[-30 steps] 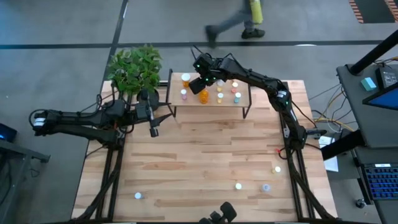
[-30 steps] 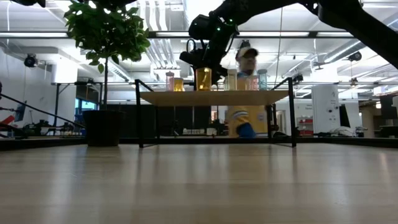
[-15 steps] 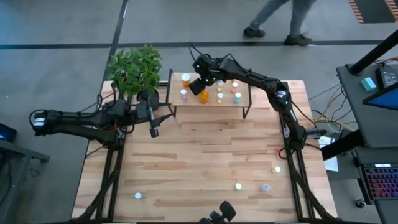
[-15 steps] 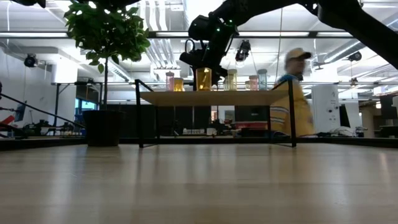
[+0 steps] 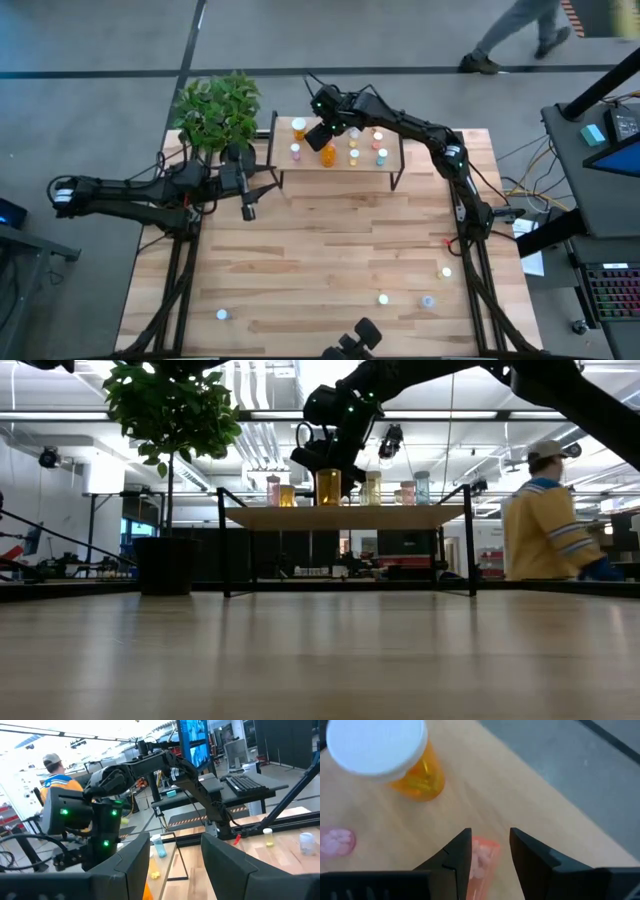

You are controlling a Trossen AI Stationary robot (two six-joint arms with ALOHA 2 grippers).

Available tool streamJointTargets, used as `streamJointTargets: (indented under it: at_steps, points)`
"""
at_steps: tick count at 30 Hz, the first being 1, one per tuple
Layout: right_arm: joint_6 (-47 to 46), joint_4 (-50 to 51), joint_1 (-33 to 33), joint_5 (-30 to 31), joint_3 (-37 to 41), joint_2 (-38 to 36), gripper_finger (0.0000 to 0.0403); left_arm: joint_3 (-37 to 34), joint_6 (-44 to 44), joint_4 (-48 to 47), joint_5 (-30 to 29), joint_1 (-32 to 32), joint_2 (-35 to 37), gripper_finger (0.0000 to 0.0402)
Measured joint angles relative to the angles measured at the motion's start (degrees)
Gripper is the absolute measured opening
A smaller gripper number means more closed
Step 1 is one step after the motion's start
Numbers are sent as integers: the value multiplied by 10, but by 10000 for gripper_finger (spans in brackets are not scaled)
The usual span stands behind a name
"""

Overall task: Pick and place medicine bottles onto shelf by color
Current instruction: Put the red pill bottle on the shelf

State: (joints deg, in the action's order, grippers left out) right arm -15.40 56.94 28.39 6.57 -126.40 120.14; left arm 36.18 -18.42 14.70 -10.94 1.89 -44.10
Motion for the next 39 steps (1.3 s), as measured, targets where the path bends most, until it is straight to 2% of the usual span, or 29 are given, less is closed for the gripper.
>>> streamJointTargets:
  at_steps: [12,17,25,39]
  points:
    - [-10,34,4,0,-63,0,125,0,0,-3,0,0,0,162]
    - [-19,58,0,-3,-73,0,151,0,-1,-3,0,0,0,162]
    - [-34,72,0,-8,-64,0,191,0,-4,-3,0,0,0,162]
    - [-33,42,-3,-54,-9,0,196,0,-5,-7,0,0,0,162]
